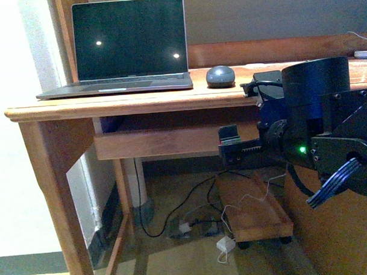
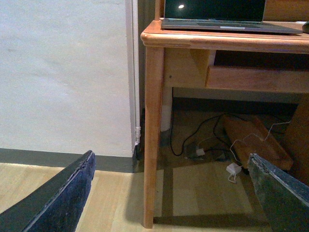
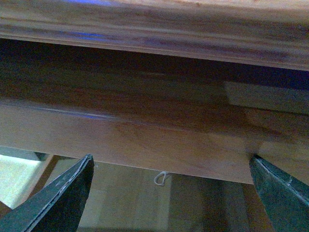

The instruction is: Place mouse

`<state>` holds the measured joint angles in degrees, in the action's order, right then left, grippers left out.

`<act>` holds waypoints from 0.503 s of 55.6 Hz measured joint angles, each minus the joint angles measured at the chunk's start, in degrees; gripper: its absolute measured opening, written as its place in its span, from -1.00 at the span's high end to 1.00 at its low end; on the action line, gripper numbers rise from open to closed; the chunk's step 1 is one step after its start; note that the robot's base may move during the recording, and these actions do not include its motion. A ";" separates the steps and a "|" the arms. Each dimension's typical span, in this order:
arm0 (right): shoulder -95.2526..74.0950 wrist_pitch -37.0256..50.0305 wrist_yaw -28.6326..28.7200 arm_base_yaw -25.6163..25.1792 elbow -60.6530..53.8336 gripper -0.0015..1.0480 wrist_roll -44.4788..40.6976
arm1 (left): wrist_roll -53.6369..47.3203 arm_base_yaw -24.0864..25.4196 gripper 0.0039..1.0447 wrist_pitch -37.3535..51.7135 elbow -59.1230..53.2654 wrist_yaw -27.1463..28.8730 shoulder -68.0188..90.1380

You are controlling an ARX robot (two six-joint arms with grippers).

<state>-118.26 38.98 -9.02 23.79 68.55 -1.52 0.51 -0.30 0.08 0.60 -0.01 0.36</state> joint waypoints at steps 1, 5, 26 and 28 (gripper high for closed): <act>0.09 0.11 0.20 -0.02 -0.15 -0.86 0.00 | 0.00 0.00 -0.86 0.00 0.00 0.02 0.00; 1.07 0.72 2.16 -0.35 -1.55 -0.86 0.31 | 0.00 0.00 -0.86 0.00 0.00 0.02 0.00; 34.84 -2.49 21.55 -7.58 -31.80 -0.86 16.57 | 0.00 0.00 -0.86 0.00 0.00 0.00 0.00; 40.48 -4.15 24.61 -8.92 -36.54 -0.86 18.71 | 0.00 0.00 -0.86 0.00 0.00 0.00 0.00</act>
<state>-77.78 34.83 15.59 14.87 32.01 17.19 0.51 -0.30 0.08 0.60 -0.01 0.36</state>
